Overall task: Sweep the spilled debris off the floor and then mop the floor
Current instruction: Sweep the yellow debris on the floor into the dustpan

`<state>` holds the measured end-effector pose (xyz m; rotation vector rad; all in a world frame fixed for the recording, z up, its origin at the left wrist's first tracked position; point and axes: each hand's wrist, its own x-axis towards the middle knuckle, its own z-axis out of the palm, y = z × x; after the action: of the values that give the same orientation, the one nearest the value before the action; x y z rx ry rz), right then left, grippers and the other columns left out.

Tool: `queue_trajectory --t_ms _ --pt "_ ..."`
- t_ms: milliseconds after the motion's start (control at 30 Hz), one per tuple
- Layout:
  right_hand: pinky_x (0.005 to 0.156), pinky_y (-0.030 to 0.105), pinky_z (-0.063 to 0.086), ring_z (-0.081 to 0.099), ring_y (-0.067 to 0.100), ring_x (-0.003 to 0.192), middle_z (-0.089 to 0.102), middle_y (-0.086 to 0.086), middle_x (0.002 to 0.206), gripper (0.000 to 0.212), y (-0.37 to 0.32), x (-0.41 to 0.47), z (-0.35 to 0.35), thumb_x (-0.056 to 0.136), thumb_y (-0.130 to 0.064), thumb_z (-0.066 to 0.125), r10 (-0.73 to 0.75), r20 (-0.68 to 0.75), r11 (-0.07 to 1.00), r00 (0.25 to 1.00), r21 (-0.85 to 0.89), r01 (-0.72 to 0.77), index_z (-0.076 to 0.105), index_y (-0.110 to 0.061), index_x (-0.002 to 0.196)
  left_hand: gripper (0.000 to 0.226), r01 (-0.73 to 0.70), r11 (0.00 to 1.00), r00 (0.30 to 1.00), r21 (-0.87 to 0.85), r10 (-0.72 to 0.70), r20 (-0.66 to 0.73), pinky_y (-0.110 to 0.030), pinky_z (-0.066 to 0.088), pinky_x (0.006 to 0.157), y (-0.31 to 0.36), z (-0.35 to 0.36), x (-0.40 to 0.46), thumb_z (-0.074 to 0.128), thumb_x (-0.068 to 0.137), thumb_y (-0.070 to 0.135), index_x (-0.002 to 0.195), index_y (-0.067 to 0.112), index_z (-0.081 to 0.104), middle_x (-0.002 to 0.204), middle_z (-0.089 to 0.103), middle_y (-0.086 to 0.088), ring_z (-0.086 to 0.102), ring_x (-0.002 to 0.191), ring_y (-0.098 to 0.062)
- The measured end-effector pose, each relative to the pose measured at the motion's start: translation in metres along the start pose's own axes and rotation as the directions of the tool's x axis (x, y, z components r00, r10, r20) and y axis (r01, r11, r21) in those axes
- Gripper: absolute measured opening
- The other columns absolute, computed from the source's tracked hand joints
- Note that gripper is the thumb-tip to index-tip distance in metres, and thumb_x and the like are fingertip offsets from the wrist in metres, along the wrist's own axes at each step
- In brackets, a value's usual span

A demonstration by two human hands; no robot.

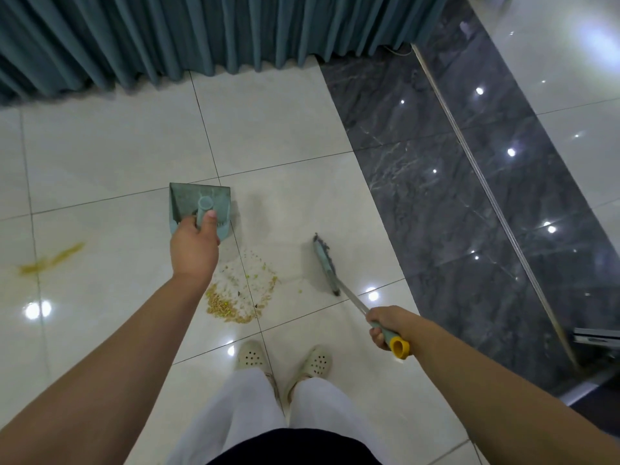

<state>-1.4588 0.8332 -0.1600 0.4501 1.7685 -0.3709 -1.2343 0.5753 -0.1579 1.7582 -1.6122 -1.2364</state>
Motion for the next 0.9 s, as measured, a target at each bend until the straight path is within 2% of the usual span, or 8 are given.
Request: queue_trajectory --t_ms 133,267,400,533,633,900 --pt "0.031 0.014 0.037 0.039 0.009 0.027 0.045 0.006 0.057 0.012 0.011 -0.004 0.037 0.098 -0.015 0.045 -0.009 0.075 0.998 0.997 0.068 0.004 0.048 -0.003 0.101 0.037 -0.003 1.0 1.0 0.017 0.003 0.007 -0.028 0.039 0.053 0.001 0.002 -0.003 0.04 0.097 0.044 0.066 0.024 0.044 0.063 0.053 0.002 0.051 0.057 -0.018" --pt "0.031 0.013 0.037 0.039 0.009 0.026 0.045 0.006 0.059 0.015 0.007 -0.016 0.072 0.098 -0.016 0.046 -0.003 0.156 0.997 0.988 0.072 -0.009 0.048 -0.002 0.093 0.037 -0.003 1.0 1.0 0.015 0.003 0.007 -0.026 0.038 0.05 0.002 0.003 -0.005 0.041 0.098 0.044 0.067 0.025 0.043 0.064 0.052 0.005 0.05 0.057 -0.013" --pt "0.031 0.013 0.037 0.039 0.007 0.033 0.045 0.004 0.062 0.015 0.001 -0.025 0.106 0.098 -0.018 0.047 0.011 0.211 1.0 0.977 0.023 -0.016 0.048 -0.004 0.095 0.04 0.013 1.0 0.999 -0.011 -0.012 0.037 -0.031 0.042 0.055 -0.001 0.001 -0.007 0.04 0.096 0.048 0.067 0.021 0.045 0.064 0.054 -0.002 0.051 0.057 -0.022" --pt "0.031 0.012 0.036 0.038 0.008 0.03 0.044 0.004 0.061 0.016 -0.004 -0.03 0.124 0.098 -0.019 0.047 0.02 0.257 1.0 0.966 0.01 -0.023 0.047 -0.006 0.089 0.04 0.005 1.0 0.999 -0.021 -0.004 0.039 -0.032 0.043 0.057 -0.004 -0.003 -0.007 0.04 0.096 0.049 0.068 0.021 0.046 0.067 0.056 -0.003 0.051 0.059 -0.022" --pt "0.031 0.01 0.034 0.037 0.009 0.024 0.042 0.005 0.06 0.018 -0.006 -0.034 0.117 0.098 -0.018 0.047 0.002 0.249 0.999 0.968 0.038 -0.012 0.046 -0.006 0.086 0.04 0.002 0.999 0.999 -0.042 -0.001 0.038 -0.034 0.043 0.059 -0.003 -0.006 -0.006 0.04 0.096 0.048 0.068 0.021 0.046 0.068 0.055 -0.003 0.051 0.062 -0.023" --pt "0.03 0.013 0.035 0.038 0.009 0.026 0.044 0.006 0.056 0.013 0.008 -0.025 0.058 0.097 -0.016 0.048 -0.06 0.106 0.989 0.993 0.141 0.045 0.048 -0.005 0.09 0.037 0.003 0.998 0.999 -0.066 -0.001 0.032 -0.036 0.045 0.059 -0.004 -0.008 -0.01 0.041 0.096 0.047 0.068 0.023 0.045 0.064 0.054 -0.001 0.053 0.062 -0.025"
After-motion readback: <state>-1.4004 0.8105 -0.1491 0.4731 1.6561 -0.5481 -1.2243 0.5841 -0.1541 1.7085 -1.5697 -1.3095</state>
